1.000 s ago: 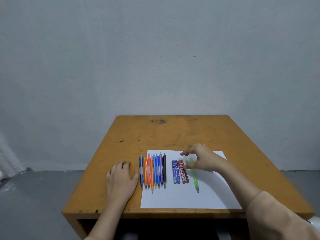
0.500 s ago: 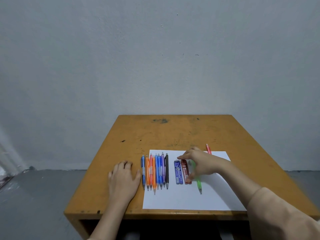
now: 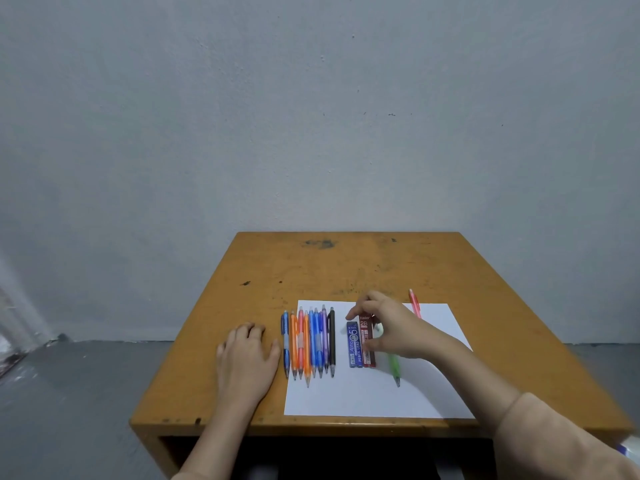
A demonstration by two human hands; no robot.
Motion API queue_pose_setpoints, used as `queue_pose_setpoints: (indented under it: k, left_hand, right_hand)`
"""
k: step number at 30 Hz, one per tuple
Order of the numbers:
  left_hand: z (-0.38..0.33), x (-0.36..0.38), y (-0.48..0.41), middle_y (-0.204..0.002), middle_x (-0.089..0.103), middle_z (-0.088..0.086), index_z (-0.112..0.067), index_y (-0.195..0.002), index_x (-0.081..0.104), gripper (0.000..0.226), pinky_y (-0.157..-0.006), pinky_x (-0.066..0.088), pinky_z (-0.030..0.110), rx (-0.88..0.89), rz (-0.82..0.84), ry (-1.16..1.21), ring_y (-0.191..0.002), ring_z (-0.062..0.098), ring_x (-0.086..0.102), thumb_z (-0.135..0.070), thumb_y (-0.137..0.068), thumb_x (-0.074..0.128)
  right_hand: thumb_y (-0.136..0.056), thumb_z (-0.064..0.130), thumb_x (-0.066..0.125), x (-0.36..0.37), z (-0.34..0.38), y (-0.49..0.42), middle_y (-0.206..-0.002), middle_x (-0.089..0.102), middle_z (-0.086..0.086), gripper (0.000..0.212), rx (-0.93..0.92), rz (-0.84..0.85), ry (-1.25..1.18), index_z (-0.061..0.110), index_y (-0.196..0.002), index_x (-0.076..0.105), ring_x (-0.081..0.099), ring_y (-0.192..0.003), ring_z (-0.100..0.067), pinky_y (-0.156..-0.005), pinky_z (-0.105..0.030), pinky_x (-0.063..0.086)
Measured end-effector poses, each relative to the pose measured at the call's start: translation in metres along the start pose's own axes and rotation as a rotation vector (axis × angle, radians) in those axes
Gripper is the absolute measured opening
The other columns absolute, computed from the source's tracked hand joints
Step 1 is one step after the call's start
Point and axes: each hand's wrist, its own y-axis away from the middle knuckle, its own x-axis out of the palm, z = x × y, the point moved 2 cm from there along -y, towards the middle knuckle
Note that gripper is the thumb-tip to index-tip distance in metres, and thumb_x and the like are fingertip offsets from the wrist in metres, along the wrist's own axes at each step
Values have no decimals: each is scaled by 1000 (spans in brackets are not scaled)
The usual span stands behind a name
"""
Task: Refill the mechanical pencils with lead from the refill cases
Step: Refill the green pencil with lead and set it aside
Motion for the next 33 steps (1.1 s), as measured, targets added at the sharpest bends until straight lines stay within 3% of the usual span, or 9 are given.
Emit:
queue_pose_setpoints:
  k: [5,9,14,17,20,23,26,29,33]
  left_hand:
    - [-1,-3,2,-129,55,-8,-24,-127,56,41,-105,32,32,28,-72,108,-123,7,43,-47,-93,47]
    - [-5,-9,8,-121,58,-9,-24,-122,60,34,-101,29,29,135,-146,212,-117,6,47,-39,-93,53]
    - [-22,-12,18,-111,60,-14,-22,-116,64,28,-95,31,27,233,-192,369,-112,8,51,-32,-91,59]
    - [-38,-10,28,-107,56,-20,-23,-117,65,28,-96,40,33,316,-179,480,-106,4,51,-30,-90,62]
    - [-56,-8,37,-107,63,-16,-22,-111,67,40,-93,41,31,415,-177,533,-104,4,54,-47,-84,51]
    - [-69,-2,41,-105,63,-18,-23,-111,67,44,-91,40,25,463,-165,547,-102,-2,53,-50,-81,51]
    - [-75,2,42,-102,63,-19,-23,-115,65,48,-87,41,22,457,-189,558,-98,-2,54,-53,-79,58]
    - [-75,6,41,-99,66,-14,-20,-114,67,48,-83,43,21,418,-194,581,-94,2,57,-48,-75,70]
    - [-74,11,42,-91,66,-14,-19,-101,72,41,-76,46,19,469,-213,560,-87,-1,55,-50,-76,63]
  right_hand:
    - [-80,3,71,-2,7,7,-109,54,8,37,-20,-85,-116,25,-109,64,54,-95,-1,-79,-7,45]
    - [-79,-1,71,-5,13,15,-104,58,7,38,-2,-193,-288,30,-99,62,59,-96,-8,-87,-14,48]
    - [-79,-4,71,-5,20,23,-99,59,2,32,25,-319,-387,18,-101,66,63,-95,-16,-77,13,21]
    - [-74,-10,73,-1,18,23,-95,60,6,42,0,-385,-532,27,-94,66,64,-91,-20,-84,-4,43]
    - [-75,-12,71,6,16,25,-93,63,4,39,50,-437,-623,18,-99,68,64,-86,-13,-84,-3,44]
    - [-74,-12,71,15,12,25,-87,64,1,42,90,-488,-738,25,-95,69,64,-84,-14,-81,-22,55]
    - [-73,-11,72,24,8,24,-82,63,-1,42,131,-506,-831,25,-95,70,60,-78,-17,-81,-32,56]
    - [-74,-11,72,30,7,23,-82,64,-3,40,139,-504,-911,23,-95,70,60,-77,-17,-75,-25,55]
    - [-74,-12,71,30,9,23,-85,64,-5,39,141,-518,-938,22,-94,70,62,-77,-11,-67,-16,51]
